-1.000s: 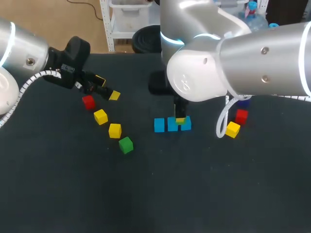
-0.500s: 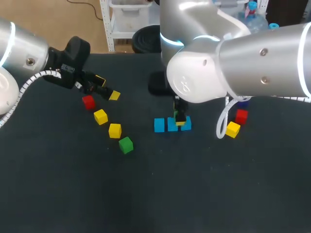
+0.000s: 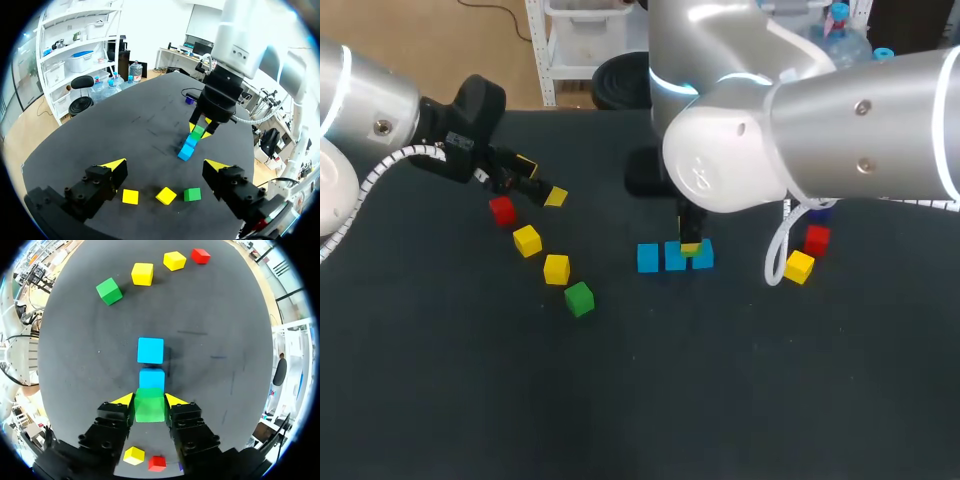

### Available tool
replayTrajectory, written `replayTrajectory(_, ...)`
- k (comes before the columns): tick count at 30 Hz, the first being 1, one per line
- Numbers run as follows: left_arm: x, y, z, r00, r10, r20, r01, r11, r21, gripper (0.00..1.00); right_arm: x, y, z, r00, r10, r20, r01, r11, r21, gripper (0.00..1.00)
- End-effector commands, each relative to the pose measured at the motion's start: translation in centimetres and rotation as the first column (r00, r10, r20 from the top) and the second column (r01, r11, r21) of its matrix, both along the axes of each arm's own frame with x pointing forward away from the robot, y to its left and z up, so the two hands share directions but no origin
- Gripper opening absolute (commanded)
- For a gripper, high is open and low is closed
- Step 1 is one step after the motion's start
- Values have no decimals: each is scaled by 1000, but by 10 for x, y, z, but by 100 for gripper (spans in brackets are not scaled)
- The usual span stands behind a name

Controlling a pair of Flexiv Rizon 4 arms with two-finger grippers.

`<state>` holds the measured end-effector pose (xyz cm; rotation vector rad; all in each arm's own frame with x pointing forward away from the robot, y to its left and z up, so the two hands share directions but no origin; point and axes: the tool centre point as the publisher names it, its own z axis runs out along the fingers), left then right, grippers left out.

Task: Place the blue cubes, place green cubes on the blue cubes, place the yellow cubes on the green cubes, then place the red cubes on the yellow cubes, and place purple cube on the red cubes.

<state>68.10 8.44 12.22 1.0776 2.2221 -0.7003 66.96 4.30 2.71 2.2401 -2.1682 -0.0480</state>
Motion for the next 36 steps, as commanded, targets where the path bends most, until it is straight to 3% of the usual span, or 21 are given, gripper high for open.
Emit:
replayTrajectory(1,0,1,-1,1000,-1,3,1,1000,-5,100,-1,-1,-1,1000,-1,3,1,1000,3,0)
replayTrajectory(36,0,1,-1,1000,-1,3,1,1000,-5,100,-1,-4,-3,1000,-3,5,3,1000,4,0)
